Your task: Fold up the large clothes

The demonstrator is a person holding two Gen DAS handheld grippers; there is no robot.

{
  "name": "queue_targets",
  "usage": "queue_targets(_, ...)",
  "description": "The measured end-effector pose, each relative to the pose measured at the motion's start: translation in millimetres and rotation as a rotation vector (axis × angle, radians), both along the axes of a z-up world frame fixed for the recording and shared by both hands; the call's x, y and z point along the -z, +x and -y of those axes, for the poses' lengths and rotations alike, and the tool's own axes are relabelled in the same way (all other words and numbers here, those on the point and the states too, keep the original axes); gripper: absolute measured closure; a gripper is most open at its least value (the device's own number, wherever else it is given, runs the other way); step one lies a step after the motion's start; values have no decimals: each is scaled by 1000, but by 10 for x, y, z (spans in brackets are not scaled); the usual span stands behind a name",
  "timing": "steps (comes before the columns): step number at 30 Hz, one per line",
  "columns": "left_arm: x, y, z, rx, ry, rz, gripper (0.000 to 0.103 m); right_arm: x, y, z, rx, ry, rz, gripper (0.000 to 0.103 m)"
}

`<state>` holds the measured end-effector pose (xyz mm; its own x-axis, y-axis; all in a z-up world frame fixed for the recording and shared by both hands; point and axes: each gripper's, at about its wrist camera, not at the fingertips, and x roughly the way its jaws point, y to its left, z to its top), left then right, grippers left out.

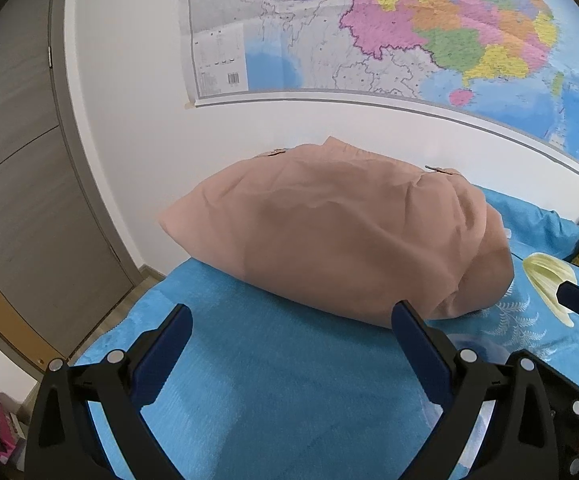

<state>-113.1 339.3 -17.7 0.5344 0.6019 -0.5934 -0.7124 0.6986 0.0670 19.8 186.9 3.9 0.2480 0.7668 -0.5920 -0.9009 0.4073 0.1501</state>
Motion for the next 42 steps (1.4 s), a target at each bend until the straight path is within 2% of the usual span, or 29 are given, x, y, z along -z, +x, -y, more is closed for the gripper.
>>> queue_targets(17,-55,-59,156,-14,34,11,7,-32,-53,148,12,22,7,5)
queue_targets(42,-74,-87,264,-5,40,20,7,-86,-60,272,25,33,8,5)
